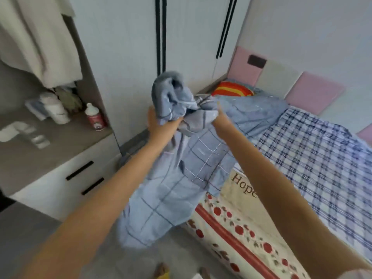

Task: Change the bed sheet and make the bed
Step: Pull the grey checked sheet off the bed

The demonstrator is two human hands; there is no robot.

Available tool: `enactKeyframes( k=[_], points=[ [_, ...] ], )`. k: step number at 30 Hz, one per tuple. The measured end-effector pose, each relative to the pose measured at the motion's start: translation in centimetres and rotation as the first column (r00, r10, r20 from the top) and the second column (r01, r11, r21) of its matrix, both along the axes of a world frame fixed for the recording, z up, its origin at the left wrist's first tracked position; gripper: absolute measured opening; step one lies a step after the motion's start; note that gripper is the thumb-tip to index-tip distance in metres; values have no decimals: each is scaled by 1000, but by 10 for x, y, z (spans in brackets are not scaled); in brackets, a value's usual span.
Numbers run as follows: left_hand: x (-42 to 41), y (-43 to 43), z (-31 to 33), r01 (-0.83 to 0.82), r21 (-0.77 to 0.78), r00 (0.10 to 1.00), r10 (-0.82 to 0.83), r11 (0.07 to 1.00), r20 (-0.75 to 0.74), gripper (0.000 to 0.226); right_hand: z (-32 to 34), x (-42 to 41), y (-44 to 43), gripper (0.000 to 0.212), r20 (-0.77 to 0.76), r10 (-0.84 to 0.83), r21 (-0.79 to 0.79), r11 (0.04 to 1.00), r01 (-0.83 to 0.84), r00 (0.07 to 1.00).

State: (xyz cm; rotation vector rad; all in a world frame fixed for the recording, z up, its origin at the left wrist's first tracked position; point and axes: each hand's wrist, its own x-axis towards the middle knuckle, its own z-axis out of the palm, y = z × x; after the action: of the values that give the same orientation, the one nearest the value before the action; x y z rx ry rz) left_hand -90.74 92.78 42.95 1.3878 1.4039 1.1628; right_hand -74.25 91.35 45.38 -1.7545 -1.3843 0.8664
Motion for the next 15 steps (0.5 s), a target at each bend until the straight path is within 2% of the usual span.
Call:
enactKeyframes(
  k=[1,2,3,5,7,8,9,11,13,14,15],
  points=[
    [4,20,-27,44,-69,999,-43,997,18,80,5,14,-6,52,-89,-42,41,998,45,995],
    [12,39,-57,47,-125,999,-45,991,18,91,6,26,-10,57,-124,-62,60,996,69,990],
    [23,49,-71,78,-191,997,-76,978,16,88,7,37,-14,61,-187,-17,74,997,32,982],
    [43,30,-43,169,-287,986,-158,943,60,58,19,45,-26,68,-207,71,65,996,-58,976],
    [62,-2,-8,221,-320,969,-246,921,-37,27,25,53,-31,72,-230,163,37,987,-159,960],
    [71,-7,-5,240,-340,961,-272,909,-48,27,25,55,-31,78,-232,173,28,985,-172,957],
    [79,-6,-10,241,-370,959,-278,897,-50,36,26,54,-30,86,-223,145,25,989,-144,964],
    [97,-9,-4,274,-276,948,-308,921,-85,38,23,61,-24,94,-130,14,80,997,-4,991],
    [113,-10,7,393,-81,900,-401,916,-169,17,17,77,-19,86,-108,-56,107,992,67,993],
    [117,-7,10,467,-21,862,-460,884,-213,17,13,88,-15,79,-137,-83,125,987,101,987],
    [125,1,7,523,14,825,-502,852,-259,40,14,103,-13,68,-169,-146,138,976,170,975]
  ],
)
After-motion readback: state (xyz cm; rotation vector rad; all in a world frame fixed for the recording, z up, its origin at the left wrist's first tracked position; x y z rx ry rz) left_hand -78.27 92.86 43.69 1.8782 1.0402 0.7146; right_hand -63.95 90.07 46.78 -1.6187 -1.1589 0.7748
